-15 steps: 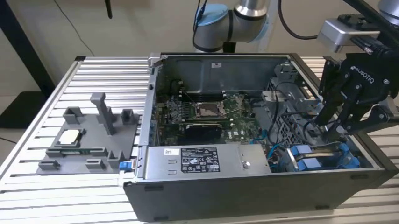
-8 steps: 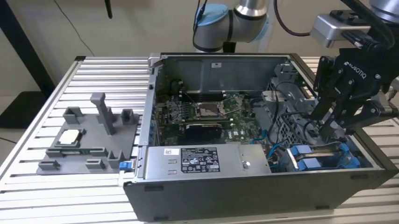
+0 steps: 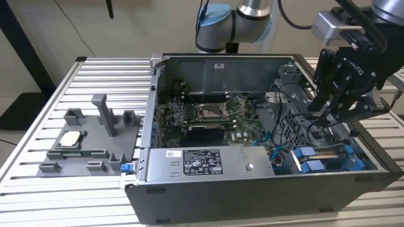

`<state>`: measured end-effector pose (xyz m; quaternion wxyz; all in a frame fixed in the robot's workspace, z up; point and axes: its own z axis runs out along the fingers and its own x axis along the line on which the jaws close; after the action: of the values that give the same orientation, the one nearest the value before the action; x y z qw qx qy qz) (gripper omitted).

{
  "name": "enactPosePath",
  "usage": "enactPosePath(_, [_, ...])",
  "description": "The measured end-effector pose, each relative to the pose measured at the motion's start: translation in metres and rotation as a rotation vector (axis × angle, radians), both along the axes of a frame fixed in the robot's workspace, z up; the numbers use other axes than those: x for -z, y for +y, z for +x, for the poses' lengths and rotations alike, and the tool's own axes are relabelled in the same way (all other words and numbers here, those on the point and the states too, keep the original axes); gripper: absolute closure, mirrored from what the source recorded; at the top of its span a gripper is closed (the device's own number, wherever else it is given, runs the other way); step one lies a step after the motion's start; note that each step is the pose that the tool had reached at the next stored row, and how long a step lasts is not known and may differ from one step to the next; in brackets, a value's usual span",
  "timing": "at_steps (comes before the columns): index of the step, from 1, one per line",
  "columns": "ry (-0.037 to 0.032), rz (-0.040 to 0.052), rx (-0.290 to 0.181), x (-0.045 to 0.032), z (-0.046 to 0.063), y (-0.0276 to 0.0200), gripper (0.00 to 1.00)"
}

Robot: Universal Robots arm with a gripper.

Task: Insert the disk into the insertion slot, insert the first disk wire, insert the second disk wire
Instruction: 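Insert the first disk wire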

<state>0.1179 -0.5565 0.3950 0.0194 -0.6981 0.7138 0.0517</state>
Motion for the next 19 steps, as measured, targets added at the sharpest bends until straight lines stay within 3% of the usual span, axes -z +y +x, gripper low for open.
enactPosePath(3, [0.0000, 0.0236, 0.000, 0.0023, 0.000, 0.0010, 0.59])
enactPosePath(10, [0.0000, 0.0610, 0.001, 0.0087, 0.008, 0.0013, 0.59])
enactPosePath(13, [0.0002, 0.0718, 0.006, 0.0109, 0.009, 0.0014, 0.59])
enactPosePath(19, [0.0055, 0.0815, 0.036, 0.0131, 0.009, 0.0014, 0.62])
